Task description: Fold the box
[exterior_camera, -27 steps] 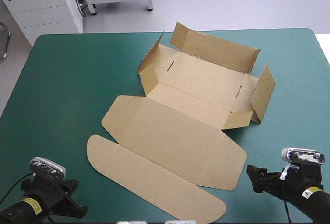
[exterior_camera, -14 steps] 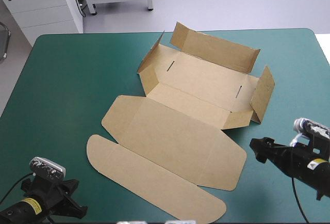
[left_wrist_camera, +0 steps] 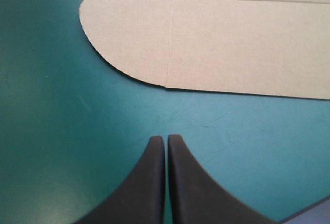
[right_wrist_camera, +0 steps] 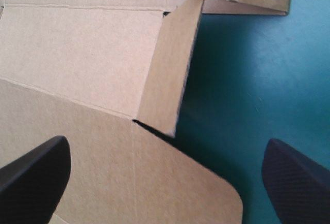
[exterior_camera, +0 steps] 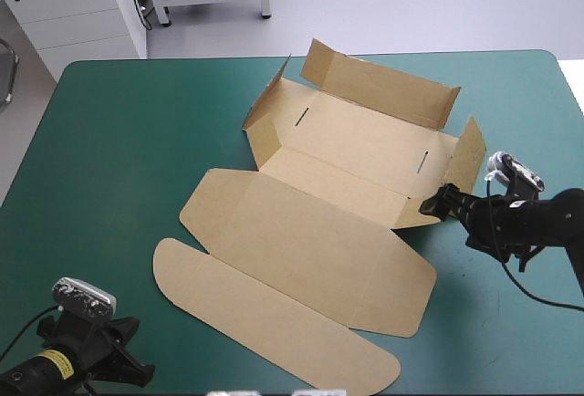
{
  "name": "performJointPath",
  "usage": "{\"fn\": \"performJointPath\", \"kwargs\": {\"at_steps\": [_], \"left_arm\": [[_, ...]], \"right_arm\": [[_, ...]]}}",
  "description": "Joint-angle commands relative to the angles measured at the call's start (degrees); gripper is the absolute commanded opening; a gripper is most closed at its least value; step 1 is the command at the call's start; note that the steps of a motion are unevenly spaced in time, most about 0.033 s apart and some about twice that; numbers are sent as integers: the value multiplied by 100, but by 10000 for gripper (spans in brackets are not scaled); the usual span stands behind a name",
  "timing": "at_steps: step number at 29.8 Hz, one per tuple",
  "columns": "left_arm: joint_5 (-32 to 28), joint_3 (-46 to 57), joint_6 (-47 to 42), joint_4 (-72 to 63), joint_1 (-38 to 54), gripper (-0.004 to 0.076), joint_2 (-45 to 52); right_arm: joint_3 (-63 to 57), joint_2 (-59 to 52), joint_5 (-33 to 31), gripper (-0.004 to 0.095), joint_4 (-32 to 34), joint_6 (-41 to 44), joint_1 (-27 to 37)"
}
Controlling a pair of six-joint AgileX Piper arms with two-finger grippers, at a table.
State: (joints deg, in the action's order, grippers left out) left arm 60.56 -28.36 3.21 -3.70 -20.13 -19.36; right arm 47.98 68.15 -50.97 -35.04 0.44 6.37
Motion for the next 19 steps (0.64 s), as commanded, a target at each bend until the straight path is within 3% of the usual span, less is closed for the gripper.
{"fn": "performJointPath", "kwargs": {"at_steps": [1, 14, 16, 19], "left_arm": [[-270, -128, -30, -62, 2, -8, -61], [-270, -128, -30, -62, 2, -8, -61], [-270, -128, -30, -62, 2, -8, -61], [-270, -128, -30, -62, 2, -8, -61]], "right_arm": [[402, 428, 258, 931, -552, -346, 2], [664, 1491, 300, 917, -1321, -1022, 2], [664, 1532, 259, 866, -1321, -1086, 2], [664, 1575, 258, 703, -1311, -1144, 2]]}}
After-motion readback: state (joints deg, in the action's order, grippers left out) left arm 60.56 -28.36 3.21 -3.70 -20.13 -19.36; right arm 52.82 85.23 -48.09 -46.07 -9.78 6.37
